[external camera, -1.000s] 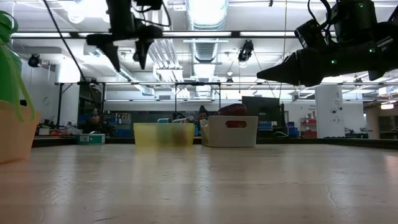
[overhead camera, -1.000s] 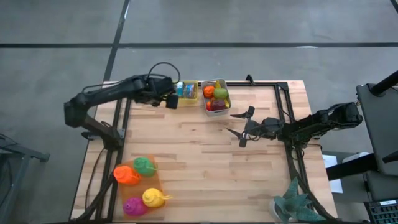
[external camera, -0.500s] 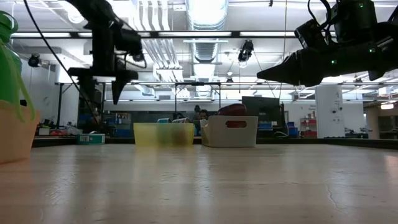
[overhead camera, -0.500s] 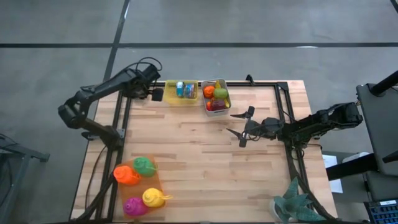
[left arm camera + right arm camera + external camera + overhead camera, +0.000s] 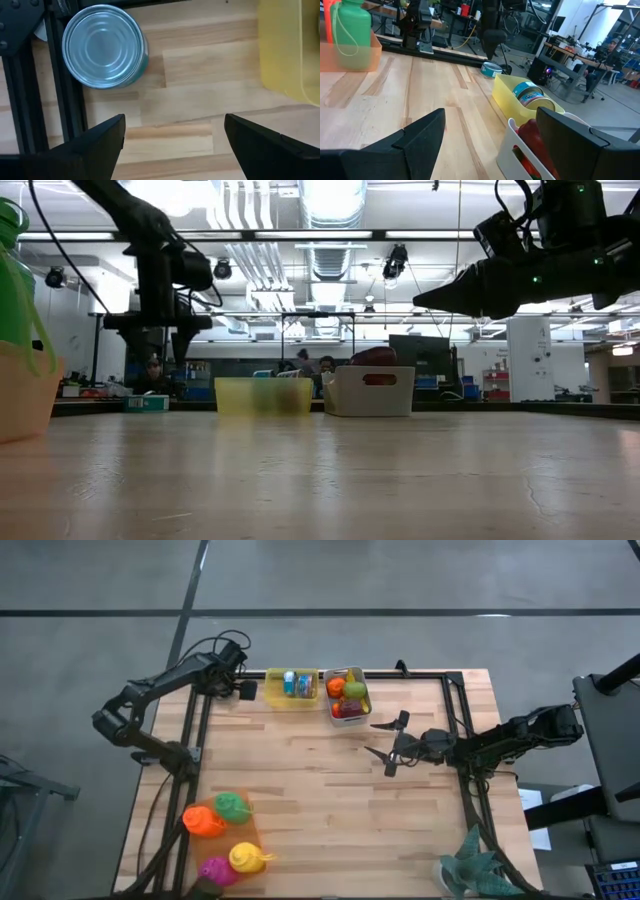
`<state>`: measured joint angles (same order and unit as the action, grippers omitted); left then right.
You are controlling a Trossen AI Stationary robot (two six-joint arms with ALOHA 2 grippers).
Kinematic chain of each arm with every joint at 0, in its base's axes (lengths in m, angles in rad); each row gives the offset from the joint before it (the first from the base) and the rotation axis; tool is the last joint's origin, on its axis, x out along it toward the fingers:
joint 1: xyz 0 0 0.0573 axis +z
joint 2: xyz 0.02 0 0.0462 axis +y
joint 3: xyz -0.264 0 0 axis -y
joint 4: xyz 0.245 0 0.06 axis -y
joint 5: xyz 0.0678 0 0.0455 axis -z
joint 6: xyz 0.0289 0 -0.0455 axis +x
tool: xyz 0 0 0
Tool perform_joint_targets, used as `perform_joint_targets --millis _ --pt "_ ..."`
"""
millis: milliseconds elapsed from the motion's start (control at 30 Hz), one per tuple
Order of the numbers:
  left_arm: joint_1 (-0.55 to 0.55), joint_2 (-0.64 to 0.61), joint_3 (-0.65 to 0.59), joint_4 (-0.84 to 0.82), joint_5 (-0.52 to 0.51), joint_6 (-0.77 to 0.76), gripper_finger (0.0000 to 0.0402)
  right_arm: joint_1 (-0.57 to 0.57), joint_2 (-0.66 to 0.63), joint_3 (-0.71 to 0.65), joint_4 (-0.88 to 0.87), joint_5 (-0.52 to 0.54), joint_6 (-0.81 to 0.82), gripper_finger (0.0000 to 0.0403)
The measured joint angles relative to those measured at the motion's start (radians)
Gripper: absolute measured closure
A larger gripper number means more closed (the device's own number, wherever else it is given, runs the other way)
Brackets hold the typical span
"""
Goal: Pick & Place Food Item
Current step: Put the blue tuna can into the yellow bin
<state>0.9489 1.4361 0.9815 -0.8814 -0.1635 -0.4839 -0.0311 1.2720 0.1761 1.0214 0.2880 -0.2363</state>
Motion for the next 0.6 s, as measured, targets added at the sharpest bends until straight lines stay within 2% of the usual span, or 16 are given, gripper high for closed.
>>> perform_joint_targets --millis 200,600 --pt "0.016 0.006 -0.038 0.074 0.0 0.033 0.0055 0.0 0.0 0.0 0.0 0.0 0.0 0.0097" --pt "0.071 0.137 -0.039 0.155 0.007 0.106 0.0055 0.0 0.0 0.0 0.0 0.0 0.0 0.0097"
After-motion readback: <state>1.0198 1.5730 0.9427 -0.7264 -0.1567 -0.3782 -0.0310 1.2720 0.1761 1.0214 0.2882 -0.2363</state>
